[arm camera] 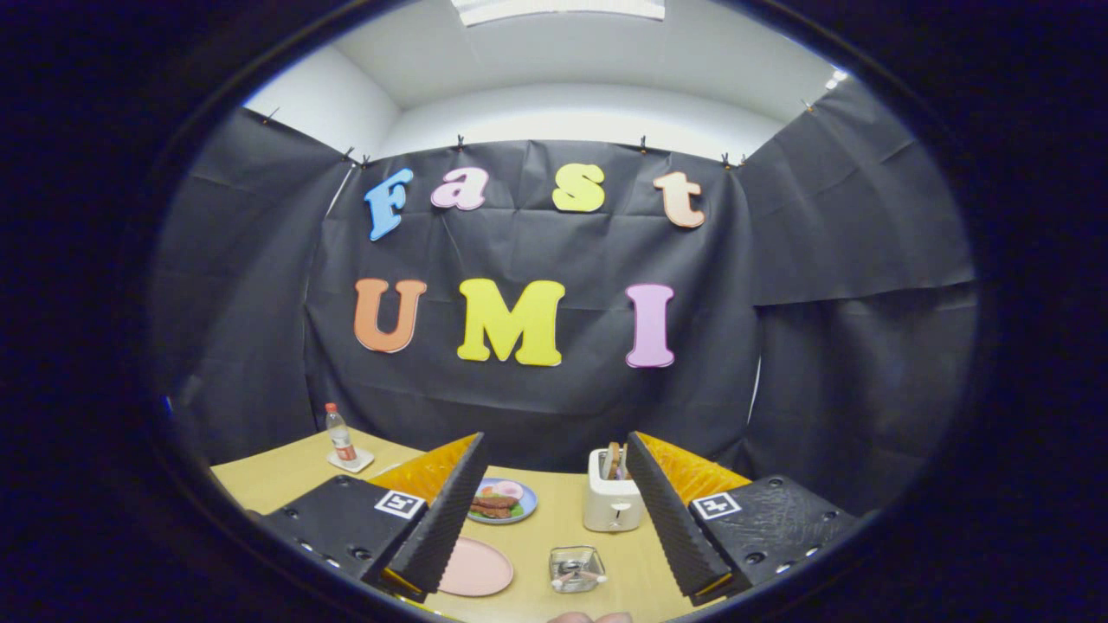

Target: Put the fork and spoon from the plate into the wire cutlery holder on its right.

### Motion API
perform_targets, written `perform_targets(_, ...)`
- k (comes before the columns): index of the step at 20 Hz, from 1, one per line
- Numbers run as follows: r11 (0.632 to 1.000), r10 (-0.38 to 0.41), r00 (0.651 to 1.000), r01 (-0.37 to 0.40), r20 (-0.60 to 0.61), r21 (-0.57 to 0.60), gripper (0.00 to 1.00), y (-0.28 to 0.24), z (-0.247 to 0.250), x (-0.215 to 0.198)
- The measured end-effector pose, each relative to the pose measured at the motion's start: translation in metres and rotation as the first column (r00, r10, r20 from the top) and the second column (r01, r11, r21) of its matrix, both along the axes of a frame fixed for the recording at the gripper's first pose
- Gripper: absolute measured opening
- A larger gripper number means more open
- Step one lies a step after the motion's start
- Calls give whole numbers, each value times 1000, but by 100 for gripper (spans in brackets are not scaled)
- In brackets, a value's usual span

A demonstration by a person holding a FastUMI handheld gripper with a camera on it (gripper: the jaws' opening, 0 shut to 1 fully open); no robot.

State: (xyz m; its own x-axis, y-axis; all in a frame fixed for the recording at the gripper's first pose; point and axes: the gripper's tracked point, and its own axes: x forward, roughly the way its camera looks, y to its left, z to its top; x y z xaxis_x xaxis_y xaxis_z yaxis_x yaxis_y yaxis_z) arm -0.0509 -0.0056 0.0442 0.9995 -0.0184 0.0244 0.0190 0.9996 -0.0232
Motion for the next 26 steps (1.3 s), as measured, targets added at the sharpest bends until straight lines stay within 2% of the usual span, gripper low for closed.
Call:
perform_targets(10,999,10,999,-8,-48,49,96,2,-9,9)
perform_targets(26,999,-1,1000,2,-9,52,96,0,2,7)
